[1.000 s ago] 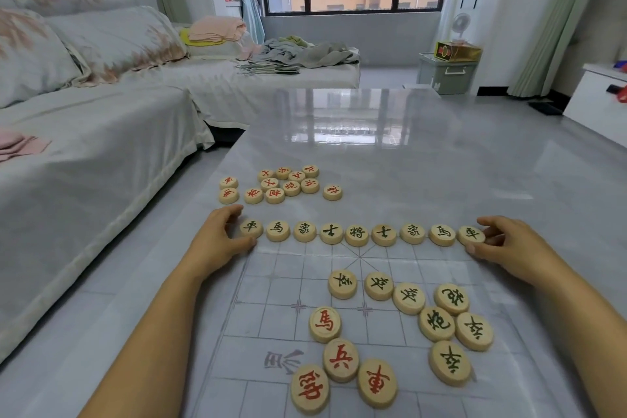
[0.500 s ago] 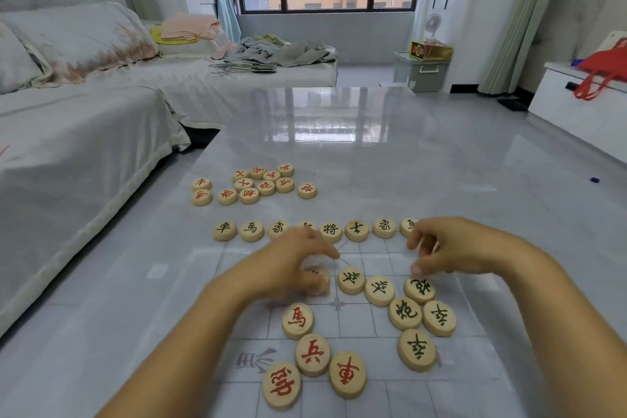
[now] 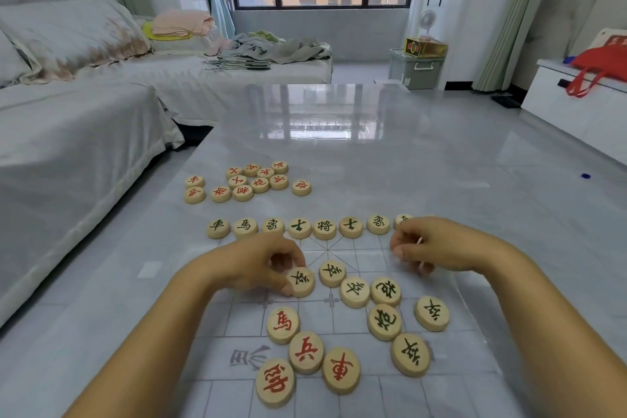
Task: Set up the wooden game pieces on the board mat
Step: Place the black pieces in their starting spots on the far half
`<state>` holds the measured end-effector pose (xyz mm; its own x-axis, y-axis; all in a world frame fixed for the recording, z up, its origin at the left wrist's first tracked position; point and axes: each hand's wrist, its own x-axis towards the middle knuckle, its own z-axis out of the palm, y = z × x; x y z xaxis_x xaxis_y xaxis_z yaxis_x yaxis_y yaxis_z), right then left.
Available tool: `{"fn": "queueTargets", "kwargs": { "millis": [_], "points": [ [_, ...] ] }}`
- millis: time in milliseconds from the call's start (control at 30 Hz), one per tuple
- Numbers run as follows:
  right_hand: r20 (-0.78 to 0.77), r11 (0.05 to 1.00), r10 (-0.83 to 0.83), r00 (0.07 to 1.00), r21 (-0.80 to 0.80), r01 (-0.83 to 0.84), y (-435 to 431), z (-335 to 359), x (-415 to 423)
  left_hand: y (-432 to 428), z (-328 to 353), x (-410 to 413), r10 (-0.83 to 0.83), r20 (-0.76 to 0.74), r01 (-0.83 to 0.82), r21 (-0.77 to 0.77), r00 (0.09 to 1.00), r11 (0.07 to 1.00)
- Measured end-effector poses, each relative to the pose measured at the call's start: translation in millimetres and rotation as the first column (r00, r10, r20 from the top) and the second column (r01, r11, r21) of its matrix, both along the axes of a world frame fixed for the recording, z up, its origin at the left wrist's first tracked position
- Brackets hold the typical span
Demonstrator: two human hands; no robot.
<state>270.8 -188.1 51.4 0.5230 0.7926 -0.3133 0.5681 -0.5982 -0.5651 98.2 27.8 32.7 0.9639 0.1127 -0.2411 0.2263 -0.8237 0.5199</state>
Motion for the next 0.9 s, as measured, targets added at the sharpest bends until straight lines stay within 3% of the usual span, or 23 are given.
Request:
{"fn": "queueTargets", "kwargs": {
  "millis": [100, 200, 333, 500, 700, 833, 900],
  "points": [
    [0.005, 0.999, -0.054, 0.999, -0.002, 0.054, -5.5, 2.0, 5.6, -5.2, -5.0, 3.9, 0.042, 0.122, -0.039, -0.022, 0.992, 0.999],
    [-0.026, 1.0, -0.03, 0.999, -0.005, 0.03, -6.4, 4.8, 5.2, -31.6, -17.7, 12.4, -0.094, 0.206, 0.116, -0.099, 0.974, 0.988],
    [-0.024, 0.999, -0.032, 0.999, -0.022, 0.031, -7.6, 3.9, 1.8, -56.6, -36.3, 12.9, -0.27, 0.144, 0.235, 0.222, 0.952, 0.946],
    [-0.035, 0.998, -0.017, 0.999, -0.059, 0.014, -21.7, -5.6, -11.8, -74.3, -30.2, -7.5, -0.318, 0.018, 0.307, 0.212, 0.948, 0.928],
    [0.005, 1.0, -0.014, 1.0, -0.022, 0.014, -75.7, -7.9, -28.3, -124.5, -24.8, -55.9, -0.323, 0.054, 0.309, 0.185, 0.945, 0.933],
    [-0.033, 0.995, -0.059, 0.998, 0.081, 0.061, -88.5, -21.6, -35.0, -122.8, -9.2, -61.1, -0.118, 0.167, 0.126, -0.036, 0.979, 0.991],
    [0.048, 0.989, -0.088, 0.995, 0.124, 0.081, -84.6, -32.1, -39.5, -112.5, -4.2, -41.2, -0.035, 0.285, 0.038, -0.008, 0.958, 0.999]
  ]
}}
